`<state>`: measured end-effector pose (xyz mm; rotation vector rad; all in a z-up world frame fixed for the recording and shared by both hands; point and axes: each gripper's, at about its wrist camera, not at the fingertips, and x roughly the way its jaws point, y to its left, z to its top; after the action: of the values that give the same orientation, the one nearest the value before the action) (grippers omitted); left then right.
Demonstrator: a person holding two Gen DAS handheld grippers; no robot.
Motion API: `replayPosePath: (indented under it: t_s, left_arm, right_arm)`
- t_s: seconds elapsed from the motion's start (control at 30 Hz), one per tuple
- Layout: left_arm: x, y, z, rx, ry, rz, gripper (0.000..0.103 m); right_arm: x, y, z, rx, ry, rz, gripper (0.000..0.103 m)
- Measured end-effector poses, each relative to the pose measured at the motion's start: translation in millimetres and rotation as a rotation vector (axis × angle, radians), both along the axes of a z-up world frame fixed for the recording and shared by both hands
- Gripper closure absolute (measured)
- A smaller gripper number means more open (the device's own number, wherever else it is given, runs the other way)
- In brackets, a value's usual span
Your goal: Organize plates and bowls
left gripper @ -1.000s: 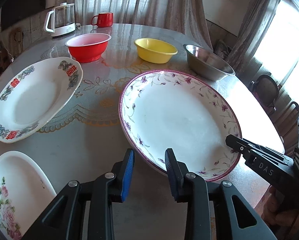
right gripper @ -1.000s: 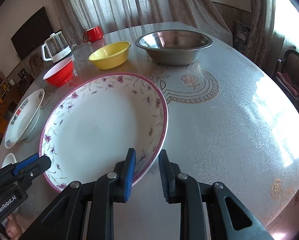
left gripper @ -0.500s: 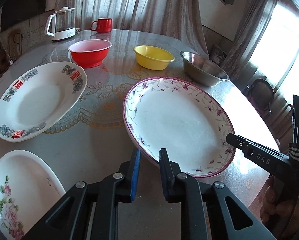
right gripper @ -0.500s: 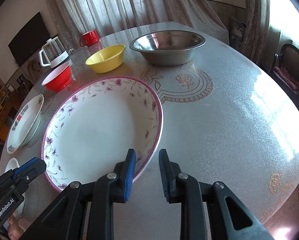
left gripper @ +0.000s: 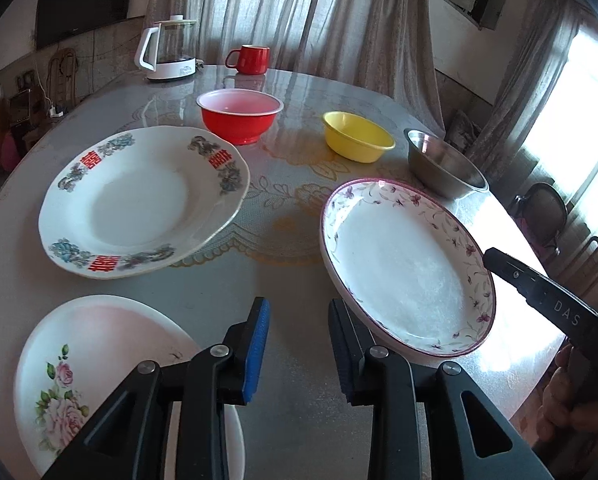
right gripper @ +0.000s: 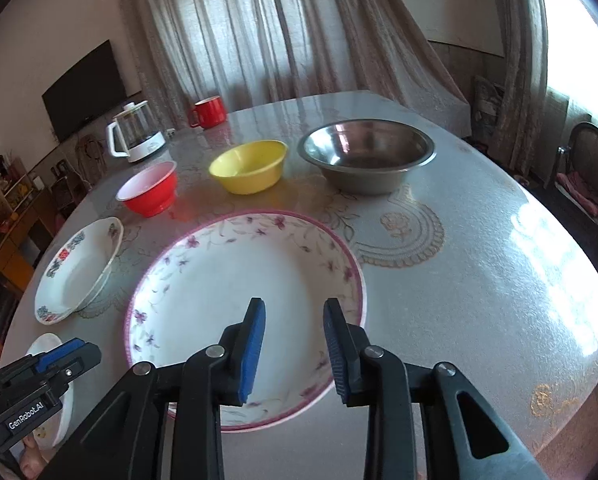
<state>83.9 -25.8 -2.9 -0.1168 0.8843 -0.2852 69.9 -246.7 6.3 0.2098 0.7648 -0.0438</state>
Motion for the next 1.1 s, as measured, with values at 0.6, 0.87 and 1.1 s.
replayPosePath:
  t_s: [0.6,0.87,1.1]
  left_arm:
    - [11,101,15,0.017,-0.046,0.231,0.064]
    - [27,147,14,0.025,-0.029,0.311,0.058]
    - [50,179,10,0.014,-0.009,0.347,0.054]
  right_arm:
    - [53,114,-6,0.227,0.061,0.434,0.067]
    - [81,145,-9,0.246,0.096,0.502,0.063]
    - [112,153,-14,0.279,0.120,0.481,0.063]
